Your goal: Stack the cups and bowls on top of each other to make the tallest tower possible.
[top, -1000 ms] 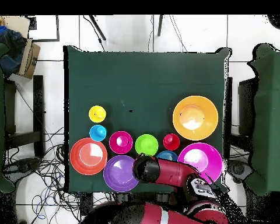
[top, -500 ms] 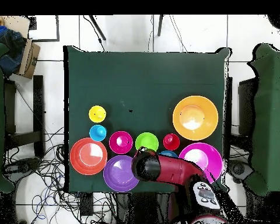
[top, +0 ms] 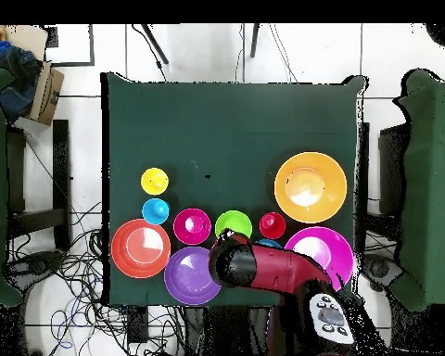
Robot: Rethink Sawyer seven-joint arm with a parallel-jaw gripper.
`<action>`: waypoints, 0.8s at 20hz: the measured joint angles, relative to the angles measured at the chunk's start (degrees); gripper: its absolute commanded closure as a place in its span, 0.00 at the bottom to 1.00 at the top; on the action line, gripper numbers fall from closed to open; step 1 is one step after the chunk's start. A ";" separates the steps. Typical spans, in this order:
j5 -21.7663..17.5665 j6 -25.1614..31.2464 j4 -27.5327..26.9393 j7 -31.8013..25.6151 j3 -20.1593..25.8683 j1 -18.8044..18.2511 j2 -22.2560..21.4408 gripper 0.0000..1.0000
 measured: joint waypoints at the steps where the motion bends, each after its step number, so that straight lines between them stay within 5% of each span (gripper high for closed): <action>1: 0.00 0.01 0.00 0.00 0.01 0.05 -0.01 0.00; 16: 2.01 0.01 0.01 0.00 -0.49 2.90 0.52 0.00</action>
